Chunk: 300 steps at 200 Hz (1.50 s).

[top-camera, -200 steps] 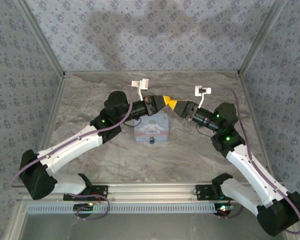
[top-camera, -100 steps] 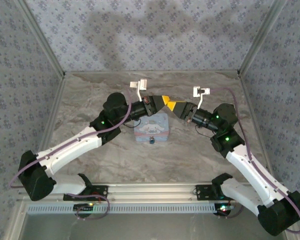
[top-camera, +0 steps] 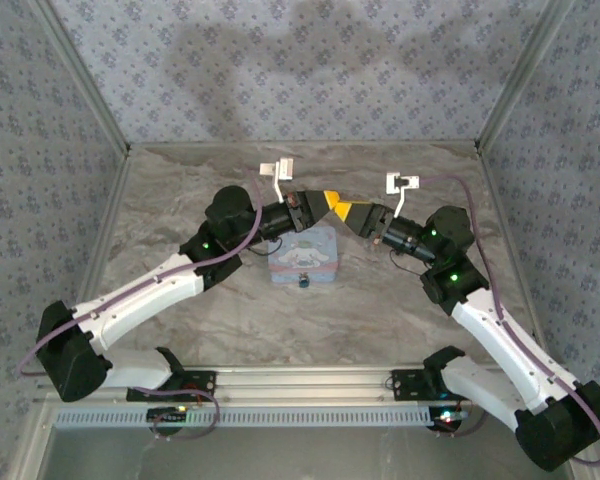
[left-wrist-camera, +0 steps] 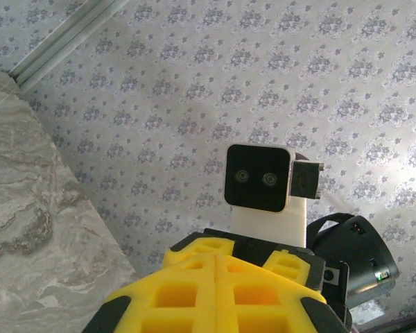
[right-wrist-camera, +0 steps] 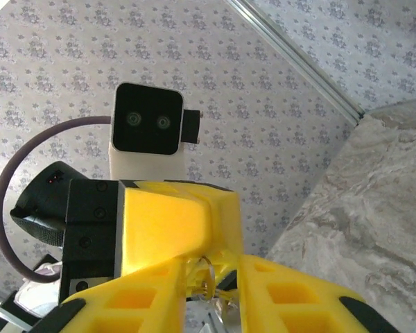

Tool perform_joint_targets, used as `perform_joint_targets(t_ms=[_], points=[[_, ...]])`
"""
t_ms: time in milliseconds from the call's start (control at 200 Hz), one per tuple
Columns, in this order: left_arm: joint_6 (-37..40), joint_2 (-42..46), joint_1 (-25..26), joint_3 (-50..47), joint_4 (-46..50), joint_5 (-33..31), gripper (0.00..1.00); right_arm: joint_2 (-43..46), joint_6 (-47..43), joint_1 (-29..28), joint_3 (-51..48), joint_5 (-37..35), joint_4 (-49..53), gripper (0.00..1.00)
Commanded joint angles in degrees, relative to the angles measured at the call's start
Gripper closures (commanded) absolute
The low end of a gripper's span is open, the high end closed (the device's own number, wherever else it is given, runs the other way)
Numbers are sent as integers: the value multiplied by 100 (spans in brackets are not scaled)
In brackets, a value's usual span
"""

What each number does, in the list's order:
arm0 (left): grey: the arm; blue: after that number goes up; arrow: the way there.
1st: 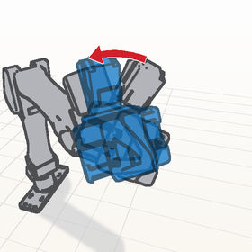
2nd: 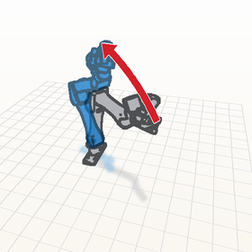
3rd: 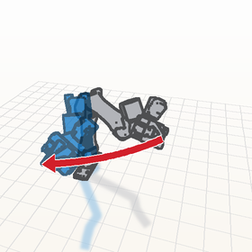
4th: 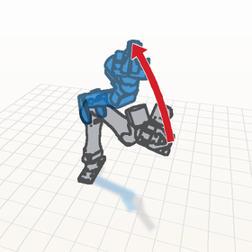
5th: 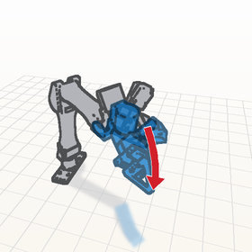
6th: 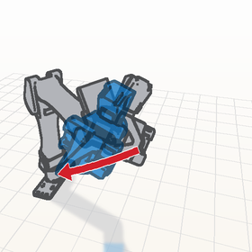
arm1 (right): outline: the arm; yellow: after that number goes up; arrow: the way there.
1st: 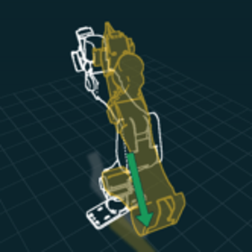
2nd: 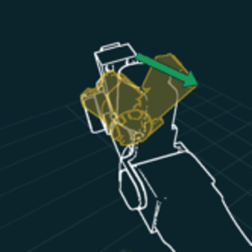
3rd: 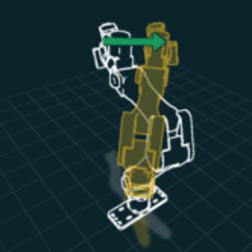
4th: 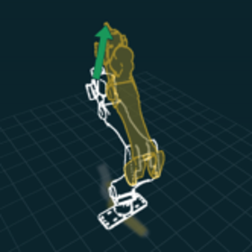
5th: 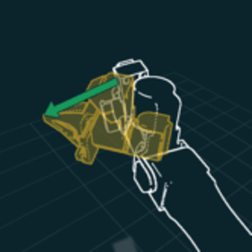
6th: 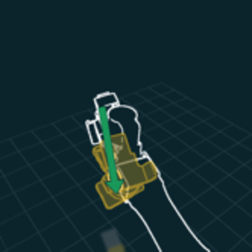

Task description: Unlock a padlock with a key

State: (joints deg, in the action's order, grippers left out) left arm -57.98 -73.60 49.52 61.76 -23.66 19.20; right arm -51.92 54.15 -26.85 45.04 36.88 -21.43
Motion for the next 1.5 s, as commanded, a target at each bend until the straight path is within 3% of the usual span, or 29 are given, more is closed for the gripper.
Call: perform_joint_targets(t_ms=[0, 80, 440, 645, 725, 864, 1319, 1409, 1494], points=[[14, 106, 51, -41, -298, 39, 100, 2, -53, -47, 146, 89, -92, 73], [-11, 88, 54, -41, -330, 42, 100, 12, -69, -65, 160, 78, -83, 73], [-113, 64, 80, -41, -450, 164, 100, 17, -250, -76, 203, -50, 9, 100], [14, 174, 79, -2, -316, 66, 100, 115, -518, -79, 194, -67, 327, 100], [57, 244, 44, 12, -171, -17, 70, 213, -674, -66, 196, -80, 508, 100], [84, 385, -77, -18, -81, -38, 59, 316, -796, -20, 207, -41, 659, 100], [422, 181, 34, 275, 767, 62, 63, 323, -852, -13, 277, -15, 568, 100], [384, 141, 41, 254, 612, 115, 70, 323, -897, -14, 303, -14, 655, 100], [375, 105, 49, 291, 532, 179, 84, 332, -897, -13, 278, -45, 666, 100]])
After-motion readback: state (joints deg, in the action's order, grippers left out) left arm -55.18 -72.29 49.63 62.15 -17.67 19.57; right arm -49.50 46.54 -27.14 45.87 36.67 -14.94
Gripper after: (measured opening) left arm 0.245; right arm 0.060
